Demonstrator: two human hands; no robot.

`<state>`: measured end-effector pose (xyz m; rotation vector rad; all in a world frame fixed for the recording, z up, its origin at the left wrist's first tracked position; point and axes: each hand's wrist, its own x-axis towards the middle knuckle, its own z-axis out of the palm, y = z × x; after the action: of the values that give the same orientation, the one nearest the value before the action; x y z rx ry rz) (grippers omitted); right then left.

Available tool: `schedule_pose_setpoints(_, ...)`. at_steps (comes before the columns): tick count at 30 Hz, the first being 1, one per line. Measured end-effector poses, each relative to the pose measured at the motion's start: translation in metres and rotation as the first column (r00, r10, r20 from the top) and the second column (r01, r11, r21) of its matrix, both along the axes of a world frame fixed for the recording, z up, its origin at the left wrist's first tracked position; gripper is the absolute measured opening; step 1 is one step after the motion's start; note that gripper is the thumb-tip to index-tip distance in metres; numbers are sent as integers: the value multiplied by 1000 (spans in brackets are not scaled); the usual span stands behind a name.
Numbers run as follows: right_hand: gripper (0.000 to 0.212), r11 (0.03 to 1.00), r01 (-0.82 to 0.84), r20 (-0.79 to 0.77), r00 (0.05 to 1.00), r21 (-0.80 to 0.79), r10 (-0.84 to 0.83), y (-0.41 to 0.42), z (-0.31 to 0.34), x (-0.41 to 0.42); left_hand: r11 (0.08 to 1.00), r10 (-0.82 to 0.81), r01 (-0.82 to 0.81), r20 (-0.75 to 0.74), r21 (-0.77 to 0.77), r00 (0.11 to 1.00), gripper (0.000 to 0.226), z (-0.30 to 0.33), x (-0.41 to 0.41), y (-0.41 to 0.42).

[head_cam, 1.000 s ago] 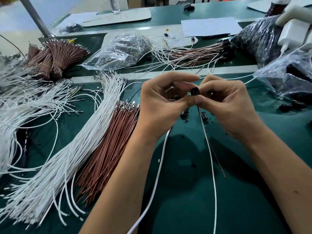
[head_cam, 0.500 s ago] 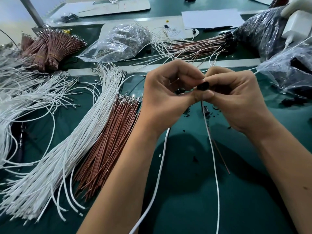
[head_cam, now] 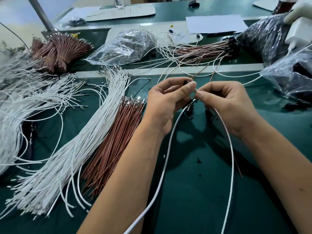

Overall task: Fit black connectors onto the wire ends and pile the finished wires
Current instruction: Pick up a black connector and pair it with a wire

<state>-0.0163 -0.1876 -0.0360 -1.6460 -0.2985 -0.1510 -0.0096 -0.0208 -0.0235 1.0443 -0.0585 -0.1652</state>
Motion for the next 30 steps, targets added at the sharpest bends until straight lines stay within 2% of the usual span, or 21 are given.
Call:
schedule_pose_setpoints(4, 13, 999, 3, 24, 1000, -41, -2, 6, -1, -3, 998, 36, -38, -61, -41, 997, 17, -1, -1, -3)
schedule_pose_setpoints(15, 10, 1000, 10, 18, 1000, -28, -10, 6, -1, -4, 998, 50, -51, -25, -34, 998, 14, -6, -4, -12)
schedule_pose_setpoints(19, 9, 996, -36, 56, 998, -87, 41, 3, 2, -3, 986, 112, -135, 212, 98, 971, 21, -3, -3, -9)
schedule_pose_setpoints(23, 7, 991, -39, 157, 986, -125, 58, 0, 7, -3, 970, 81, -166, 407, 177, 910, 26, 2, -4, -5)
schedule_pose_setpoints(26, 2, 994, -63, 203, 976, -84, 79, 2, 9, -3, 971, 35, -142, 478, 190, 878, 30, 4, -4, -2)
schedule_pose_setpoints(30, 7, 995, -74, 230, 969, -74, 89, 1, 10, -2, 960, 25, -159, 497, 229, 867, 28, 4, -3, -2)
